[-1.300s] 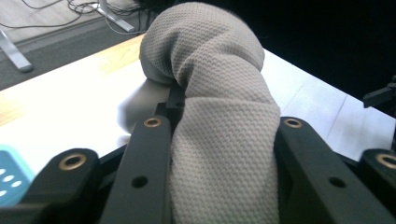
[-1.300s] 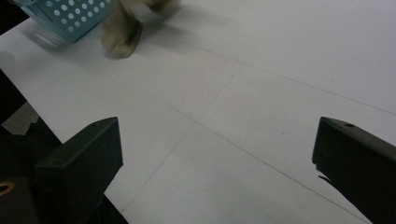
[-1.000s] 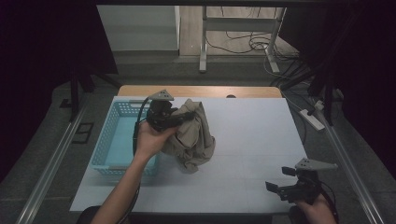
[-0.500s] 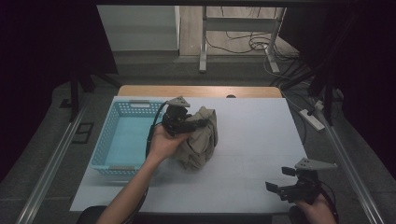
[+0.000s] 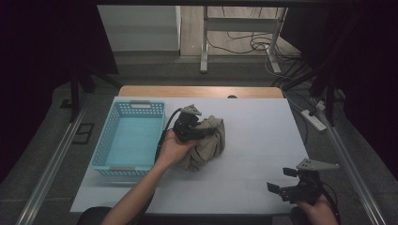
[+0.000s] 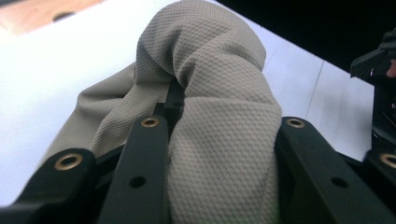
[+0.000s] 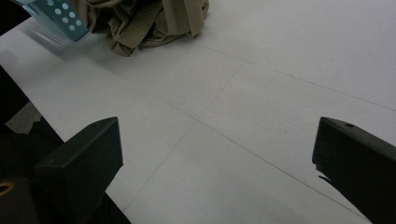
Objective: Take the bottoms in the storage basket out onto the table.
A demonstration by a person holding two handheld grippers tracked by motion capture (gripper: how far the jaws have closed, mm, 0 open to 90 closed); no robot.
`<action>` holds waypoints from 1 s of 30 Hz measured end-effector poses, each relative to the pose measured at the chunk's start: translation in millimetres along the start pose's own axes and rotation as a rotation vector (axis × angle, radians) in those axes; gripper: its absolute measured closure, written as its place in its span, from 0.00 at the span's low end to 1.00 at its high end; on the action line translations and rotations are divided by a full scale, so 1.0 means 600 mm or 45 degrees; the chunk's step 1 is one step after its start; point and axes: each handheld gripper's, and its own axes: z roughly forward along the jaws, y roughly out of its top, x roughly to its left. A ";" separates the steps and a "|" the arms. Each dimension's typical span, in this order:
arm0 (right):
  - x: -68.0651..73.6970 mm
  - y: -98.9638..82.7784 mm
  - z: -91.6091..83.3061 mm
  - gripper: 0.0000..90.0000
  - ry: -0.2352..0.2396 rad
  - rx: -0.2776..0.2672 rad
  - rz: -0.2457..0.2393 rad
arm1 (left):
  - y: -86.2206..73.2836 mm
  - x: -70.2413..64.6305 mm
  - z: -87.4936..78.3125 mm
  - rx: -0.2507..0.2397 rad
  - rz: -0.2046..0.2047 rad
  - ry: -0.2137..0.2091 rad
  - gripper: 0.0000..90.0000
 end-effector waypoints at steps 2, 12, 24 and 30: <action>0.000 0.000 0.000 0.02 0.002 0.000 0.001 | -0.004 0.001 0.010 0.016 0.010 0.005 0.75; -0.001 0.000 -0.001 0.02 0.014 -0.005 0.006 | -0.027 0.010 0.052 0.104 -0.016 0.007 0.73; -0.002 -0.001 -0.002 0.02 0.024 -0.014 0.009 | -0.061 0.018 0.101 0.211 0.003 0.018 0.66; -0.003 -0.001 -0.003 0.02 0.027 -0.018 0.012 | -0.078 0.024 0.121 0.262 0.008 0.016 0.60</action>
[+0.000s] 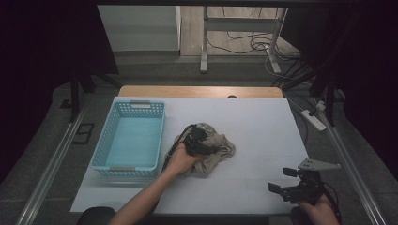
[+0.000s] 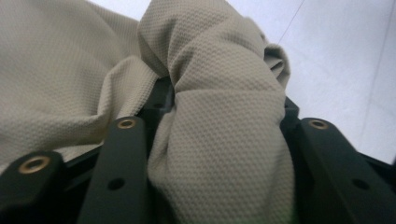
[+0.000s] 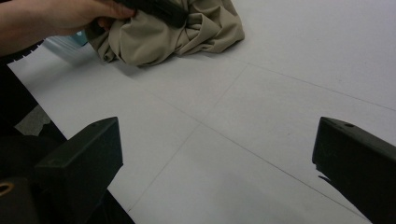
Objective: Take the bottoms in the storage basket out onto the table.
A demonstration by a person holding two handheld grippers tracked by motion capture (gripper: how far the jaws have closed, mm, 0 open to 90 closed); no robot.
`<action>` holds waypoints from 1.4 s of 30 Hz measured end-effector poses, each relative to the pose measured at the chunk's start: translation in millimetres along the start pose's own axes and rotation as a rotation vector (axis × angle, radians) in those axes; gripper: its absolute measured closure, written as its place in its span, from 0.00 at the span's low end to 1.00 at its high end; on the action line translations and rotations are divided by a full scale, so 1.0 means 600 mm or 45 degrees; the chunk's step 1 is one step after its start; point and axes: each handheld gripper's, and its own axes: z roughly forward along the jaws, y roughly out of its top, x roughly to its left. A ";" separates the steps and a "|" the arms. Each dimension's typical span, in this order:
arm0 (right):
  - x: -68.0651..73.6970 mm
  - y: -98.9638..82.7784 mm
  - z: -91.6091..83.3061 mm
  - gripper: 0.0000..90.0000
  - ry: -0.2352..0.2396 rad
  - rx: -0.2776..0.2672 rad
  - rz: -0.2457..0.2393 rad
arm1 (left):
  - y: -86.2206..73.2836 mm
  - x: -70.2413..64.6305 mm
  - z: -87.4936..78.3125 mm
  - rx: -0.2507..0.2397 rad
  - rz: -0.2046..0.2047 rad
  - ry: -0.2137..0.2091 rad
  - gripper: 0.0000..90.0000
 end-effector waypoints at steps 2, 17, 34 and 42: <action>0.000 0.000 0.000 0.02 0.000 -0.001 0.003 | -0.002 0.003 0.003 0.005 -0.002 -0.021 0.56; -0.002 0.001 -0.001 0.02 0.007 -0.020 0.011 | -0.009 -0.006 0.013 0.021 0.102 -0.050 0.30; -0.005 0.001 -0.001 0.02 0.016 -0.033 0.022 | -0.007 -0.012 0.014 0.027 0.086 -0.082 0.16; -0.005 0.001 -0.002 0.02 0.016 -0.035 0.028 | -0.003 -0.016 0.010 0.018 0.069 -0.122 0.06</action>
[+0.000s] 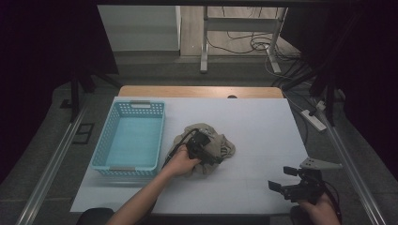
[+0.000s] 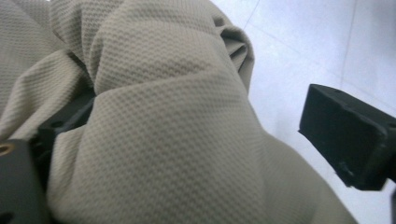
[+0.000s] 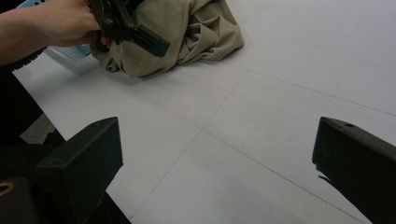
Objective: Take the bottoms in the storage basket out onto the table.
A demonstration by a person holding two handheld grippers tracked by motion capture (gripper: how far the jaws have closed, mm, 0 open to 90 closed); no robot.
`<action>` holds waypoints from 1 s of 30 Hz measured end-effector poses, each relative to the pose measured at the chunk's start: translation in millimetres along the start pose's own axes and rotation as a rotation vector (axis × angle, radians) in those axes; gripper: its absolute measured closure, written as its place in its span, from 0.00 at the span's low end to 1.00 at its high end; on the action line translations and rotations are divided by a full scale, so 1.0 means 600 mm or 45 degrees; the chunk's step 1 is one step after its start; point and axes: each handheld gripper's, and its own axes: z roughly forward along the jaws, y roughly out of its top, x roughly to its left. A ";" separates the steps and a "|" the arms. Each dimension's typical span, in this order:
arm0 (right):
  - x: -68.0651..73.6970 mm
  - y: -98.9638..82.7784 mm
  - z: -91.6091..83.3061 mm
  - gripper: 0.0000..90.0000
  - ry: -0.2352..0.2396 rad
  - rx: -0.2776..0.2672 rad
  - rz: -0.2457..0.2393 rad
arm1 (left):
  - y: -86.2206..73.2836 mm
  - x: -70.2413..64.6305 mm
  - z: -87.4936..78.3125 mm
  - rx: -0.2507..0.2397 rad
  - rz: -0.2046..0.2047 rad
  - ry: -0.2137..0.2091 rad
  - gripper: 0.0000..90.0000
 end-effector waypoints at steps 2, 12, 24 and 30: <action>0.000 0.000 0.000 0.02 0.001 -0.002 0.001 | 0.001 0.000 -0.001 -0.004 -0.007 -0.008 0.04; -0.001 0.000 0.000 0.02 0.002 -0.004 0.005 | 0.006 -0.005 -0.008 -0.006 -0.026 -0.015 0.00; -0.002 0.000 0.000 0.02 0.004 -0.003 0.011 | 0.017 -0.016 -0.027 -0.008 0.035 -0.002 0.01; -0.003 0.000 0.000 0.02 0.005 -0.004 0.016 | 0.020 -0.020 -0.039 -0.011 0.023 -0.013 0.00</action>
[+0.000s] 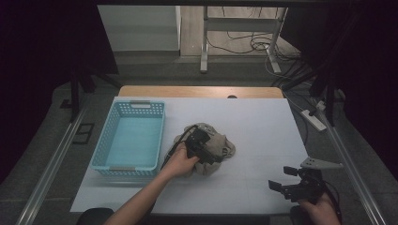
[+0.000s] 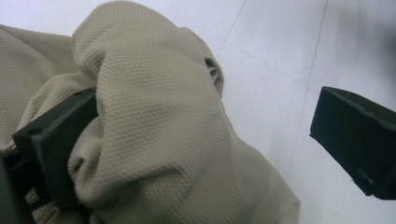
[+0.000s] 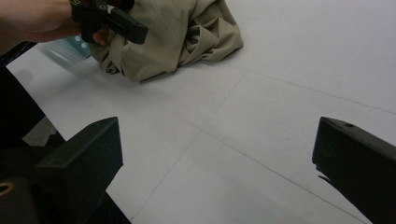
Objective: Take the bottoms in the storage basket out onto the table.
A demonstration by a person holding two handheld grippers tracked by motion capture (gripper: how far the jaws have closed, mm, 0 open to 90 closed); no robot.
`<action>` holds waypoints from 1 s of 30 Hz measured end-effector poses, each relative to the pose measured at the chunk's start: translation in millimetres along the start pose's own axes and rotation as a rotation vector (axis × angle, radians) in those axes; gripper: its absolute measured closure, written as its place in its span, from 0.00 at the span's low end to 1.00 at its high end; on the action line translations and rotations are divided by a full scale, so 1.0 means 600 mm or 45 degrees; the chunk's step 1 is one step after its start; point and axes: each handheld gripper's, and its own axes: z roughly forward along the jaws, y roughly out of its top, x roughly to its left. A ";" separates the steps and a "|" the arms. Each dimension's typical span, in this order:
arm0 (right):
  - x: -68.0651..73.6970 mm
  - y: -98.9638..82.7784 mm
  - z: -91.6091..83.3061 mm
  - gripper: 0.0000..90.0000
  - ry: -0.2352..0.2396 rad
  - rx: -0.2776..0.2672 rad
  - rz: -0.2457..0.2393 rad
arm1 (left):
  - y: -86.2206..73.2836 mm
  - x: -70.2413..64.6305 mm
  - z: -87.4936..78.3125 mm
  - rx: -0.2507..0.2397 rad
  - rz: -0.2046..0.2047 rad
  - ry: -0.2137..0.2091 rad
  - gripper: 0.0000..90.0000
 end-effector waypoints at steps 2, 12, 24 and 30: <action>0.000 0.000 0.000 0.02 0.001 0.000 0.000 | 0.001 -0.001 -0.004 0.007 -0.024 -0.010 0.00; 0.000 0.000 0.000 0.02 0.001 -0.002 0.002 | 0.003 -0.013 -0.019 -0.027 -0.034 0.013 0.01; 0.000 0.000 -0.001 0.02 0.000 -0.005 0.003 | 0.000 -0.016 -0.030 -0.041 -0.083 0.017 0.01; -0.001 0.000 -0.001 0.02 0.001 -0.011 0.004 | 0.001 -0.021 -0.037 -0.032 -0.050 0.037 0.01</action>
